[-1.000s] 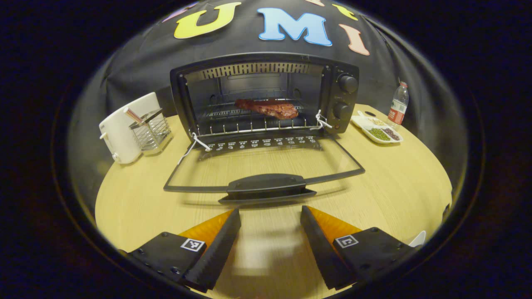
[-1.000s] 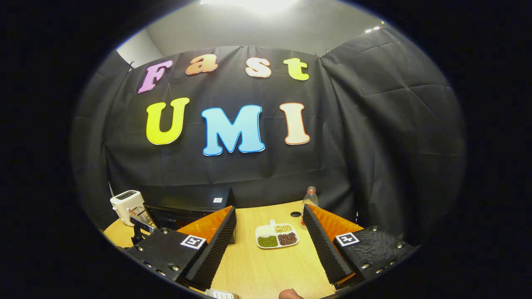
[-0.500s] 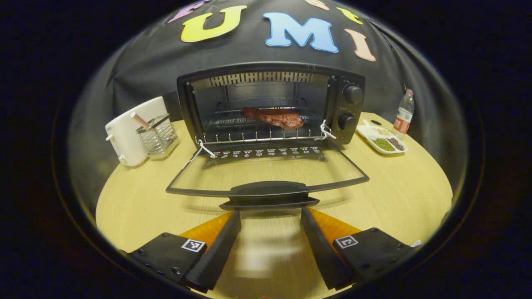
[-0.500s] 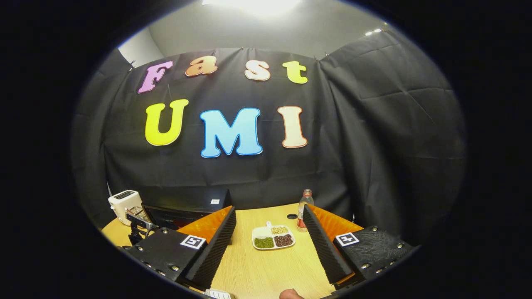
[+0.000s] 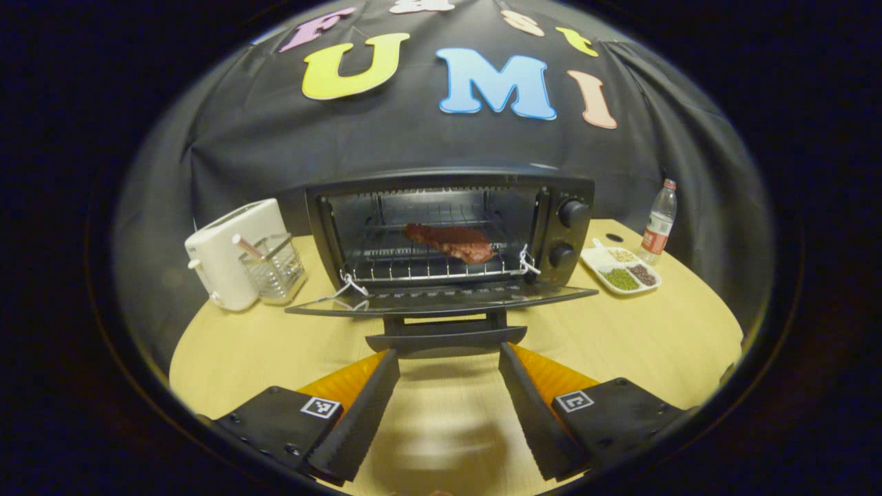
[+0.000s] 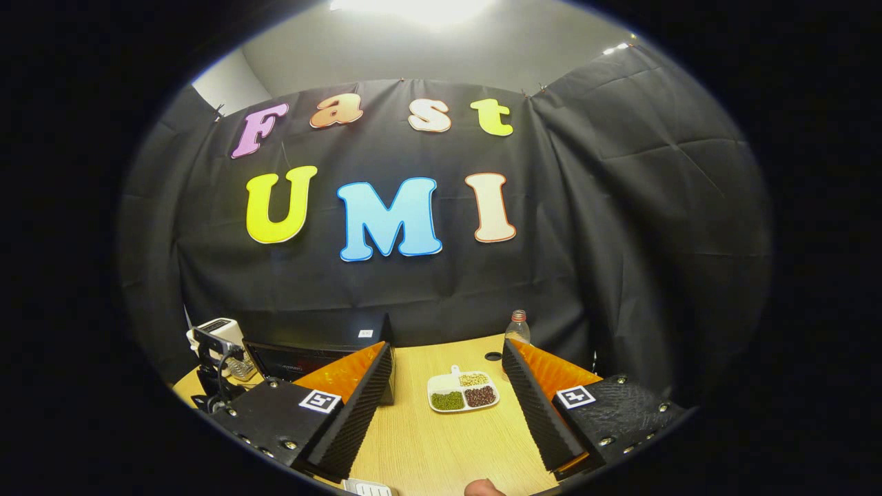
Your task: Open the electric oven with the left hand, put the food in, and close the electric oven.
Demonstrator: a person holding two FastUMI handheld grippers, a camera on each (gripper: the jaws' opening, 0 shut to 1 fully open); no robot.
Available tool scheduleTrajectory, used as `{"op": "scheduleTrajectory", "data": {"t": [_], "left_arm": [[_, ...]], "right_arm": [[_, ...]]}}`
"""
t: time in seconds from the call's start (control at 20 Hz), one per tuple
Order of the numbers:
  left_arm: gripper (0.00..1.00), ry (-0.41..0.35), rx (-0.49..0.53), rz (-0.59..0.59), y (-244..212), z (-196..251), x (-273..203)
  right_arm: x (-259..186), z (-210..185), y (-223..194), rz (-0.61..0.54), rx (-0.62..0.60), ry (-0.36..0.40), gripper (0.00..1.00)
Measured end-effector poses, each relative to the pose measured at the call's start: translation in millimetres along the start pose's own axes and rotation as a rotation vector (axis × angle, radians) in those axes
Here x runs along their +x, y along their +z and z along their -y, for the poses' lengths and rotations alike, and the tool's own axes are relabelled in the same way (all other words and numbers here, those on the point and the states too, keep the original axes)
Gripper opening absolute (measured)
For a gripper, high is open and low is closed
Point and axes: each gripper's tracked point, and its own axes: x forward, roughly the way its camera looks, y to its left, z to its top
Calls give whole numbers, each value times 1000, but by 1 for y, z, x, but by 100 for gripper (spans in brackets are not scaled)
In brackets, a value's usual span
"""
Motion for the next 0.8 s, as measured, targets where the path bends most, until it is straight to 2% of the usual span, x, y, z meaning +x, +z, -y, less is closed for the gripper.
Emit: {"op": "scheduleTrajectory", "data": {"t": [0.3, 0.55, 0.65, 0.7, 0.75, 0.8], "left_arm": [[97, 9, 46, 133, 65, -7, 16], [100, 11, 44, 174, 96, -15, 39], [91, 2, 40, 206, 111, -14, 33], [91, -6, 39, 225, 118, -11, 24], [97, -15, 40, 248, 125, -7, 14], [97, -23, 40, 270, 131, -4, 1]], "right_arm": [[2, 2, 0, -1, 3, -12, 98], [0, 7, -1, -7, 5, -39, 98], [0, 6, 0, -2, 13, -40, 98], [-1, 5, 2, 6, 15, -36, 98], [-1, 3, 4, 15, 16, -29, 98], [-3, 1, 7, 30, 20, -16, 98]]}}
